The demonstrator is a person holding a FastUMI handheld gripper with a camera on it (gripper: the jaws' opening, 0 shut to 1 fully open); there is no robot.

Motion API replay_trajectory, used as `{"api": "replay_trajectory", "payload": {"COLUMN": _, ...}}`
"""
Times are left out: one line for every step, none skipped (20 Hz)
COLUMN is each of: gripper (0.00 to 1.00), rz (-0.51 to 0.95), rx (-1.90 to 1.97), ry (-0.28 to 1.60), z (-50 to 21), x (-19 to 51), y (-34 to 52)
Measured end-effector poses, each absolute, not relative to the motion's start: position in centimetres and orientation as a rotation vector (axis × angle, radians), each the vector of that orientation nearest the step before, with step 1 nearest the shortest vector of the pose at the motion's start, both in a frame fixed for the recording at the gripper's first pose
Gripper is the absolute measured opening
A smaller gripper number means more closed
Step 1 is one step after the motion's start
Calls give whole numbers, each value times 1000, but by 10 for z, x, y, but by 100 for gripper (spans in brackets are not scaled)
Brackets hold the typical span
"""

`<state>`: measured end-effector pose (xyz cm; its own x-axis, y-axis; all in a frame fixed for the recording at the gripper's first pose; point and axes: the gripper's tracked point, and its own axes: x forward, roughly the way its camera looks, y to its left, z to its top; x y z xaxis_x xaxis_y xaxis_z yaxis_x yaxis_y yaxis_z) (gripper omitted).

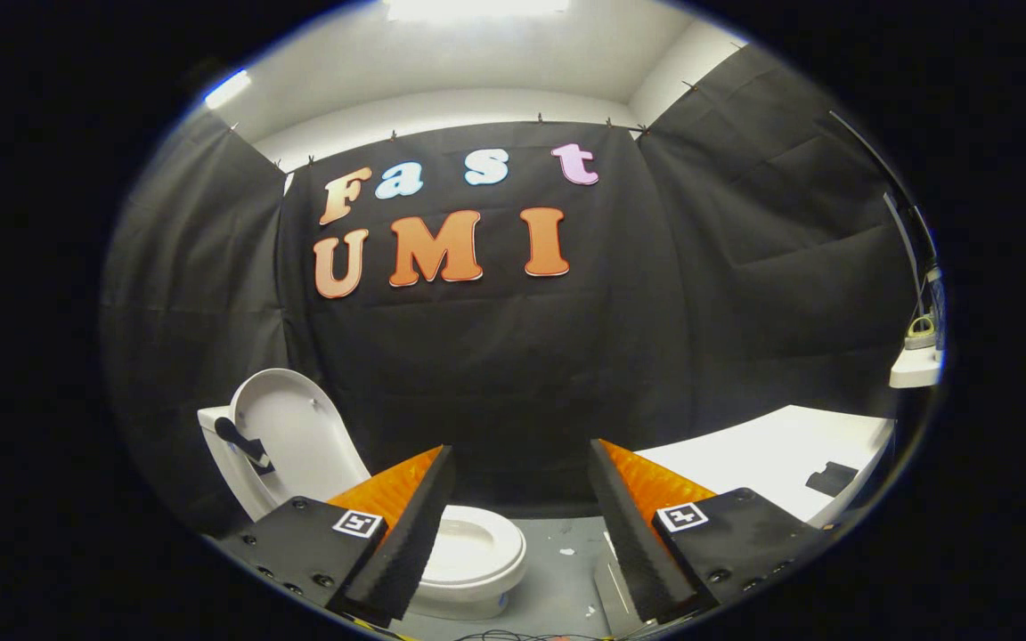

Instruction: Open the toilet lid.

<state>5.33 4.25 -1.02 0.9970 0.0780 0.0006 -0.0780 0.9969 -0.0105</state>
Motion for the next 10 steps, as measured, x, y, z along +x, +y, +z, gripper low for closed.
{"api": "replay_trajectory", "payload": {"gripper": 96, "rz": 99, "rx": -21, "ry": -33, "z": -6, "x": 51, "y": 46}}
{"api": "replay_trajectory", "payload": {"gripper": 96, "rz": 105, "rx": -36, "ry": -64, "z": 0, "x": 50, "y": 50}}
{"api": "replay_trajectory", "payload": {"gripper": 96, "rz": 106, "rx": -49, "ry": -72, "z": 1, "x": 51, "y": 50}}
{"api": "replay_trajectory", "payload": {"gripper": 96, "rz": 109, "rx": -60, "ry": -71, "z": -4, "x": 52, "y": 50}}
{"api": "replay_trajectory", "payload": {"gripper": 96, "rz": 111, "rx": -63, "ry": -68, "z": -5, "x": 52, "y": 50}}
{"api": "replay_trajectory", "payload": {"gripper": 96, "rz": 111, "rx": -65, "ry": -64, "z": -6, "x": 52, "y": 51}}
{"api": "replay_trajectory", "payload": {"gripper": 96, "rz": 111, "rx": -63, "ry": -61, "z": -5, "x": 53, "y": 50}}
{"api": "replay_trajectory", "payload": {"gripper": 97, "rz": 110, "rx": -59, "ry": -55, "z": -6, "x": 53, "y": 49}}
{"api": "replay_trajectory", "payload": {"gripper": 97, "rz": 107, "rx": -56, "ry": -47, "z": -8, "x": 55, "y": 47}}
{"api": "replay_trajectory", "payload": {"gripper": 97, "rz": 99, "rx": -55, "ry": -41, "z": -10, "x": 55, "y": 43}}
